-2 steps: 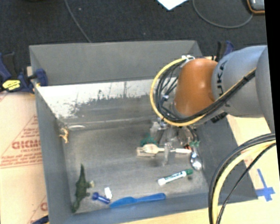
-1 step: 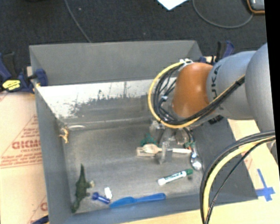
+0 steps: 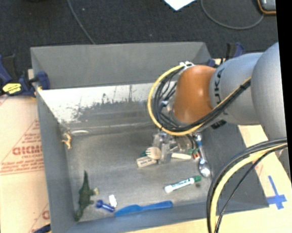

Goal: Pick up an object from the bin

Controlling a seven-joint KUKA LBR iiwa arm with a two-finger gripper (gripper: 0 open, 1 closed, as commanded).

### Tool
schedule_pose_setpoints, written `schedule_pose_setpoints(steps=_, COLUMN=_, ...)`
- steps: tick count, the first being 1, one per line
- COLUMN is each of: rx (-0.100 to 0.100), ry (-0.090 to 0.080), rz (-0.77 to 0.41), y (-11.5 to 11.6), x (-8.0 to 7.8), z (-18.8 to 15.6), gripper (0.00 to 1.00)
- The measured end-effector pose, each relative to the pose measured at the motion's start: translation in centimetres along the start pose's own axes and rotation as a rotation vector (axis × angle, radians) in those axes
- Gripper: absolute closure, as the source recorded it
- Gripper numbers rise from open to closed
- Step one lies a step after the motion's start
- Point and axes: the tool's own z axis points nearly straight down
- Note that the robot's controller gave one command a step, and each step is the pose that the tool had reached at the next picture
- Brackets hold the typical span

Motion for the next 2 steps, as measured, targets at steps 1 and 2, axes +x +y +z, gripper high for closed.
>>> schedule_pose_setpoints(steps=1, rx=0.0, ry=0.0, rz=-0.001, y=0.0, x=0.0, z=-0.02, gripper=1.0)
schedule_pose_setpoints(steps=2, rx=0.001, ry=-0.002, rz=-0.002, y=-0.08, x=-0.01, z=-0.3, gripper=1.0)
